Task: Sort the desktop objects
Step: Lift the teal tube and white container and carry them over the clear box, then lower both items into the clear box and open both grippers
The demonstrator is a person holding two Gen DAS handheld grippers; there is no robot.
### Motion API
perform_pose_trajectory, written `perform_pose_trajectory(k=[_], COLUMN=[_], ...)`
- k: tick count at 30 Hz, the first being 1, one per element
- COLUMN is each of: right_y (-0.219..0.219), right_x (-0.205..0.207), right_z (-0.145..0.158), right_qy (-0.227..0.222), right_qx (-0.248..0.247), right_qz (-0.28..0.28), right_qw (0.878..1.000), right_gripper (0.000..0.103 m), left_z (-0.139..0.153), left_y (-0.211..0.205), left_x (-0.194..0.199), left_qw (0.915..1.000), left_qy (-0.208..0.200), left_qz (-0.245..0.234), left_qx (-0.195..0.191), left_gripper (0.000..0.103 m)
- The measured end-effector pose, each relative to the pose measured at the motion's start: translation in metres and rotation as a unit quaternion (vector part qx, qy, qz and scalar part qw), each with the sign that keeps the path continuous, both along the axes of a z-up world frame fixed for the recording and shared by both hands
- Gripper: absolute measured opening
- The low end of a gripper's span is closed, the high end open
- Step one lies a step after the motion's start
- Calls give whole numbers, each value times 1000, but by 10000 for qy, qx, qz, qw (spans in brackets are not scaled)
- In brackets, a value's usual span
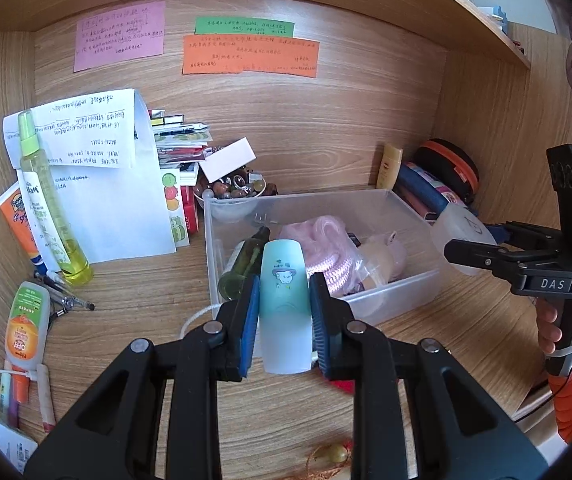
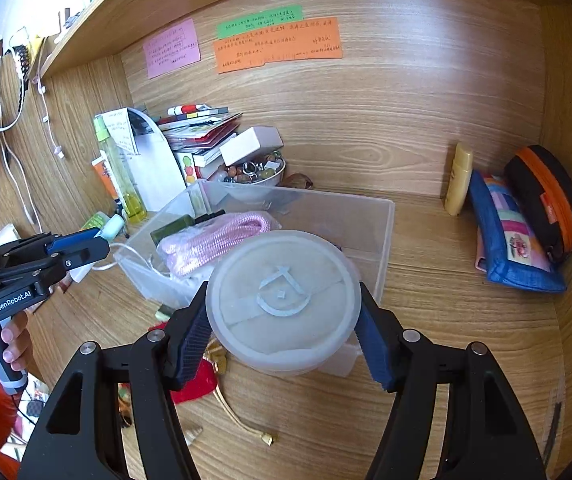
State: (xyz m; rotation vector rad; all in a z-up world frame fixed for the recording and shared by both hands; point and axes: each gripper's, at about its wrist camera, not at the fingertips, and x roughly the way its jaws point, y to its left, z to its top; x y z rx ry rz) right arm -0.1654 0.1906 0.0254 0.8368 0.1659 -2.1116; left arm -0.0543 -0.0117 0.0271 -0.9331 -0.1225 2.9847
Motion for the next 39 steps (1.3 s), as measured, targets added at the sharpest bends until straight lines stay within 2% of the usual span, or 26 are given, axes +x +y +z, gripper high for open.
perform_pose_trajectory(k=[2, 6, 10, 15, 20, 25, 27, 32, 39], right_y=[-7, -22, -30, -46, -60, -66, -68, -75, -77], right_x=[-7, -16, -28, -37, -54, -71, -67, -58, -57], right_z=[-2, -3, -3, -4, -11, -30, -31, -34, -39], right_qy=[-138, -94, -269, -254, -331, -791, -523, -256, 85], right_qx=[8, 128, 70, 163, 229, 128, 256, 343, 562], right_qz=[58, 59, 56, 51, -40, 2, -2, 76, -97], right_qw=[9999, 9999, 9996, 9995, 9992, 9968, 9983, 9991, 9983], right_gripper=[62, 62, 62, 62, 62, 63, 62, 62, 62], left_z=[3, 7, 8, 9, 0, -17, -25, -35, -39], left_y=[-2, -2, -3, 0, -2, -7, -6, -3, 1], left_x=[-7, -21, -35, -55, -79, -98, -102, -106, -105], left_qw=[10000, 10000, 9998, 9999, 9995, 9976, 9974, 9975, 9992], left_qy=[-19, 15, -89, -116, -244, -456, -498, -539, -339], left_qz=[17, 35, -49, -67, -75, -59, -81, -92, -31], left_qx=[-5, -26, 165, 32, 189, 509, 520, 450, 189], left_gripper=[25, 25, 25, 25, 25, 25, 25, 25, 25])
